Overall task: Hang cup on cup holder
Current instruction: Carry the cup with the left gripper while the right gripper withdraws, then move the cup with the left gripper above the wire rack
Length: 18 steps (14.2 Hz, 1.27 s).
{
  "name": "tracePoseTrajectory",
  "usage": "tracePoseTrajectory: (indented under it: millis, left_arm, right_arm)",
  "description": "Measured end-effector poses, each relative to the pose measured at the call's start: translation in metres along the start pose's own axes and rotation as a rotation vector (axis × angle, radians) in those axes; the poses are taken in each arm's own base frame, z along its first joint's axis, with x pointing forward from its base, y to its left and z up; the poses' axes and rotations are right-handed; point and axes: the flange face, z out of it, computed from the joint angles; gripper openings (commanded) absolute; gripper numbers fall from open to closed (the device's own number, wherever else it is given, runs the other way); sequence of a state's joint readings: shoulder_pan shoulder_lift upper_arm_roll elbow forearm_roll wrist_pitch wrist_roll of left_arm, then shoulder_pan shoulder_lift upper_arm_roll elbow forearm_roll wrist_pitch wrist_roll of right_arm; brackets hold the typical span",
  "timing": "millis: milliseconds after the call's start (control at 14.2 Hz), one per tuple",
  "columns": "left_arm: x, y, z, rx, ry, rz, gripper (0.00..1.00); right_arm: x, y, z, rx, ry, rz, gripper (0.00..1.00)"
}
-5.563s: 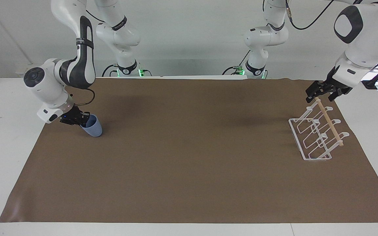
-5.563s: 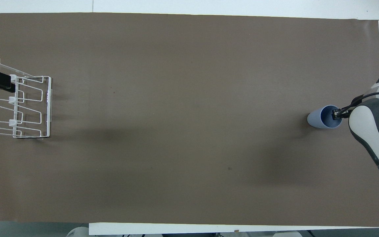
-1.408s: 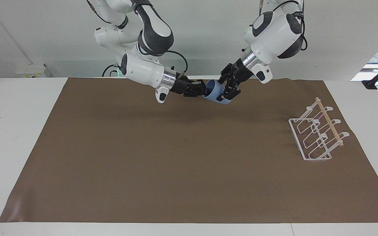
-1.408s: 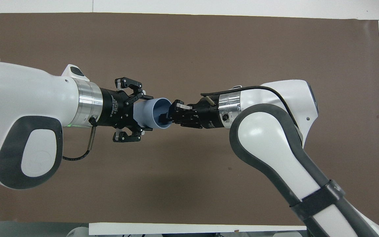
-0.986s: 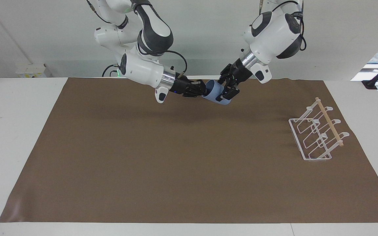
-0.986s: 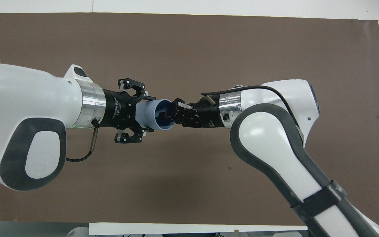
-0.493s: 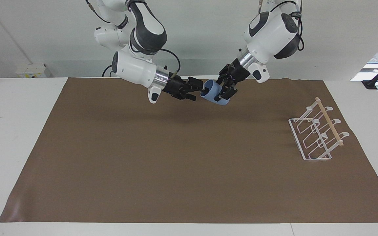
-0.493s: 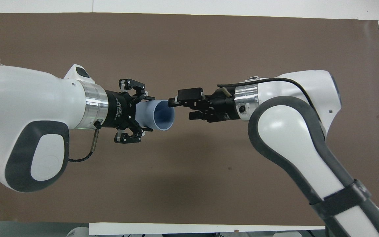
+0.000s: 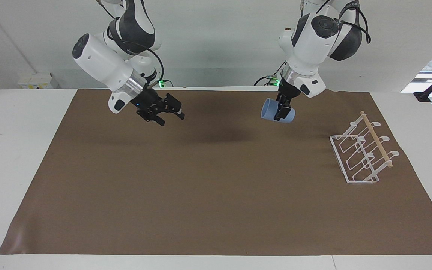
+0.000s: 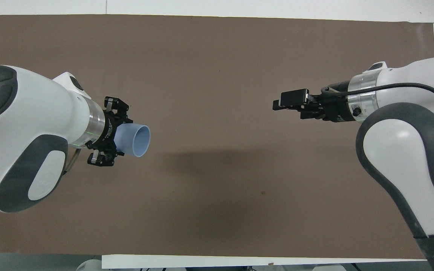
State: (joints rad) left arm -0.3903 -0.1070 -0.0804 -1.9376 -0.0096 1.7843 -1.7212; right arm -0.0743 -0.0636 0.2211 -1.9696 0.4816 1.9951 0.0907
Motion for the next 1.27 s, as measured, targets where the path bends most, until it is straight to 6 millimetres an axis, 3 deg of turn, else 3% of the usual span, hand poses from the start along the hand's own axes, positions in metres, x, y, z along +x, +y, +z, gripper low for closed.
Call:
tracePoseTrajectory:
  millis: [211,423,563,704,845,1127,1268]
  left_arm:
    - [0.051,-0.008,0.003,0.096,0.299,0.0,0.0]
    - [0.088,-0.012,0.01,0.186,0.622,0.018,0.0]
    - [0.102,0.004,0.04,0.236,0.8,0.062,0.0]
    - [0.113,0.023,0.072,0.279,0.973,0.099,0.0]
    - [0.123,0.039,0.087,0.299,1.142,0.139,0.0]
    - [0.128,0.082,0.07,0.23,1.312,0.155,0.0]
    - [0.13,0.1,0.08,0.229,1.376,0.178,0.0]
  right_arm:
    - [0.009,0.03,-0.032,-0.267,0.02,-0.082,1.0]
    - [0.012,0.044,-0.089,-0.411,0.005,-0.078,1.0]
    - [0.01,0.046,-0.133,-0.492,0.006,-0.082,1.0]
    - [0.005,0.045,-0.159,-0.513,-0.04,-0.079,1.0]
    - [0.007,0.042,-0.16,-0.512,-0.071,-0.106,1.0]
    - [0.017,0.05,-0.148,-0.539,-0.123,-0.144,1.0]
    - [0.022,0.057,-0.146,-0.533,-0.15,-0.153,1.0]
